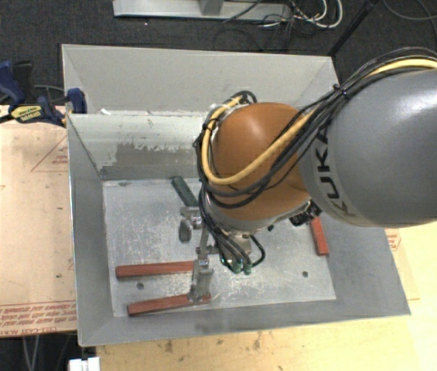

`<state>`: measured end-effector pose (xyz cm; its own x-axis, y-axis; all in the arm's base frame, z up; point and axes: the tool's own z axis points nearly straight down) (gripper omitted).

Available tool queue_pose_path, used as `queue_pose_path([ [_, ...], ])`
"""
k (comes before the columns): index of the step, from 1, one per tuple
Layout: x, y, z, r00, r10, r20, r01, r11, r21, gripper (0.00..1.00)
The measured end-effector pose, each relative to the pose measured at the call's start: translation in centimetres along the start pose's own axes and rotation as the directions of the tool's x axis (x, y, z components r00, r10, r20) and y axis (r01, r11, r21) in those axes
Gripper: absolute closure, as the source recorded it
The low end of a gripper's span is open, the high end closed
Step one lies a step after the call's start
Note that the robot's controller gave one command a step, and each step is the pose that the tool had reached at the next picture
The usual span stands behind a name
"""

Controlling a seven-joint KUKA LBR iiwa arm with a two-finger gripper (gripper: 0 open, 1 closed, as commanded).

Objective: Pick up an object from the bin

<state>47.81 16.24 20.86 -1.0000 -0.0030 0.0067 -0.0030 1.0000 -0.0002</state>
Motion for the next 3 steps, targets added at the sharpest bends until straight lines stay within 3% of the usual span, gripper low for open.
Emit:
queue_pose_path([
  [1, -3.1, -3.7, -4.9, 0.994, 0.106, 0.013, -0.106, 0.994, -0.003, 0.00],
  [2, -1.6, 1.9, 13.9, 0.984, -0.178, 0.016, 0.179, 0.984, -0.001, 0.00],
  [3, -1.5, 1.9, 13.7, 0.984, -0.178, 0.012, 0.178, 0.984, -0.002, 1.00],
])
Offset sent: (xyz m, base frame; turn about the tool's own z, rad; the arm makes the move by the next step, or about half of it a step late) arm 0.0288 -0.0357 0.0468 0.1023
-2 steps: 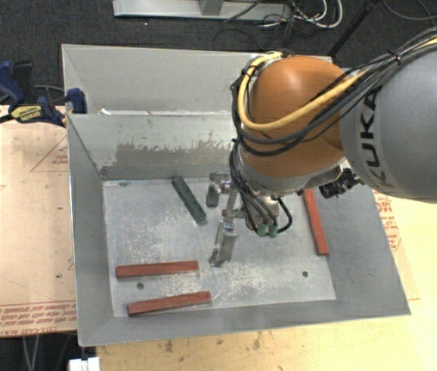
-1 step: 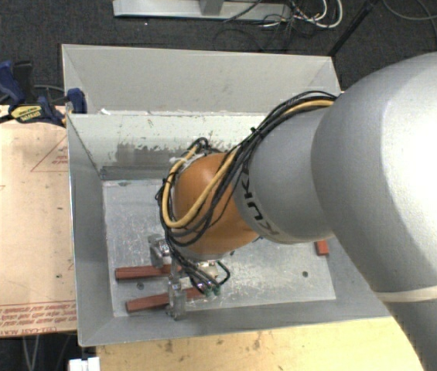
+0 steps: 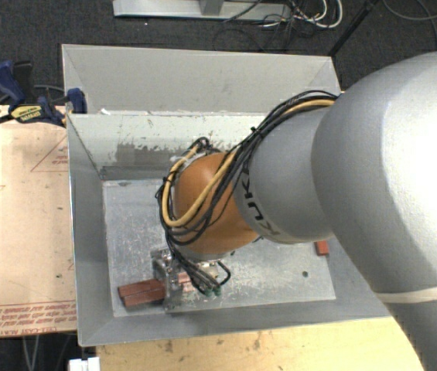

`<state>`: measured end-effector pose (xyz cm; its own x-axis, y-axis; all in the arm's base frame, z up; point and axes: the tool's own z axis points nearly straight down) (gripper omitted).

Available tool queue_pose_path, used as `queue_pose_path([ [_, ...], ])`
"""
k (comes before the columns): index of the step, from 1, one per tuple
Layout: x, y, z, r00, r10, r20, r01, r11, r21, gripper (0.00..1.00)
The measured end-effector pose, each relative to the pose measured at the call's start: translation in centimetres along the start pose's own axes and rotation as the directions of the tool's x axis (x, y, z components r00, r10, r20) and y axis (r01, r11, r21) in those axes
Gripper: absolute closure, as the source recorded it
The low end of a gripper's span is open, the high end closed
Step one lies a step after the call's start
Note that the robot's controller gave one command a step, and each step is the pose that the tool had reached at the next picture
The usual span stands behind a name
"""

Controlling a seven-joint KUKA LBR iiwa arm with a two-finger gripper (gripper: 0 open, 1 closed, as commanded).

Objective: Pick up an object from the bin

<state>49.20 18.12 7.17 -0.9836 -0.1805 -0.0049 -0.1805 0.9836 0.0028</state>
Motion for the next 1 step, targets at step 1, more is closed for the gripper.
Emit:
queue_pose_path([
  [1, -1.81, 0.97, -13.22, 0.986, -0.166, 0.005, 0.166, 0.986, 0.001, 1.00],
])
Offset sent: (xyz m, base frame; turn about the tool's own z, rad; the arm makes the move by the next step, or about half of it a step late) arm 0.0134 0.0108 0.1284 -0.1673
